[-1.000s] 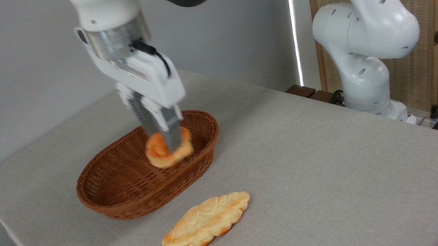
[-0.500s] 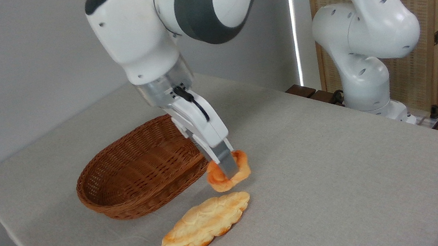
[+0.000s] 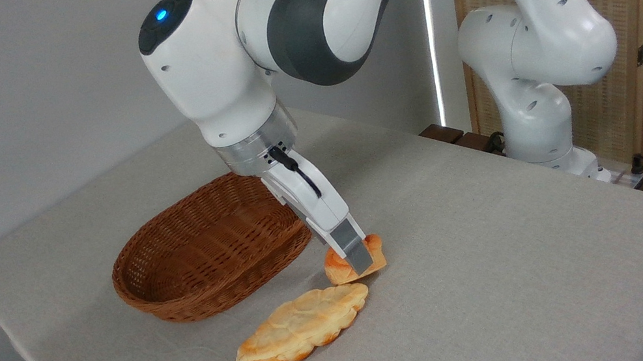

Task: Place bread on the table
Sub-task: 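Move the roll beside the basket and lower it onto the table, then open the gripper to release the roll and raise it away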

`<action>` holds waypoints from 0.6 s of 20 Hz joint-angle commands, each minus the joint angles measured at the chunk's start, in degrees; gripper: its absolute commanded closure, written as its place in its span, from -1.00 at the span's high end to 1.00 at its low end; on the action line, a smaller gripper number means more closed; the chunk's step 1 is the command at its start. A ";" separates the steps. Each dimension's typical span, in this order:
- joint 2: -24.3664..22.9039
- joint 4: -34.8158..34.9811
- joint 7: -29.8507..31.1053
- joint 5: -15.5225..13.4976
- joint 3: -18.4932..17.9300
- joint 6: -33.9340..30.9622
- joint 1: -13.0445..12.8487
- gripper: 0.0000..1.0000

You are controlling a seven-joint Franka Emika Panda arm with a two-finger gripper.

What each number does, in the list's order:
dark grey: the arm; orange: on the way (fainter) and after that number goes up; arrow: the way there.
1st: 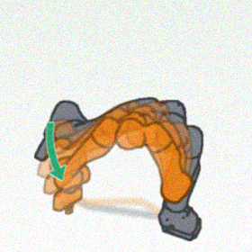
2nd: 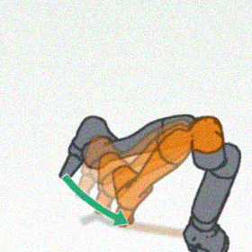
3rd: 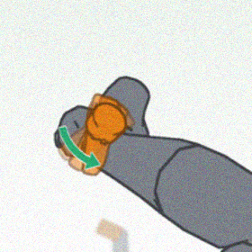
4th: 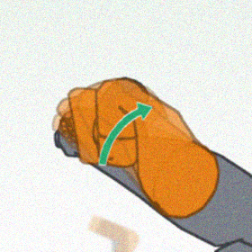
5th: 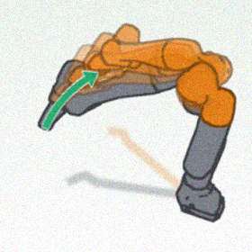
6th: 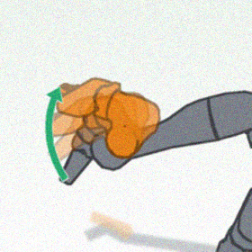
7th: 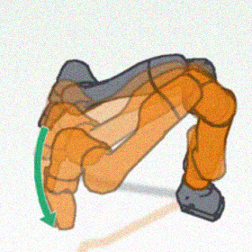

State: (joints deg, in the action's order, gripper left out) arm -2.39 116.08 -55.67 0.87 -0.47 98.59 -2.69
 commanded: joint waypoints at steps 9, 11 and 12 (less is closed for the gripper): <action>-1.74 -11.04 0.65 -4.21 0.65 -0.06 -0.48 1.00; -1.74 -11.31 2.04 -3.86 0.65 -0.06 -0.48 1.00; -1.74 -11.49 3.10 -3.77 0.56 0.03 -0.48 1.00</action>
State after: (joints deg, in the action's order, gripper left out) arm -4.46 106.24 -55.28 -2.35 0.40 98.97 -2.93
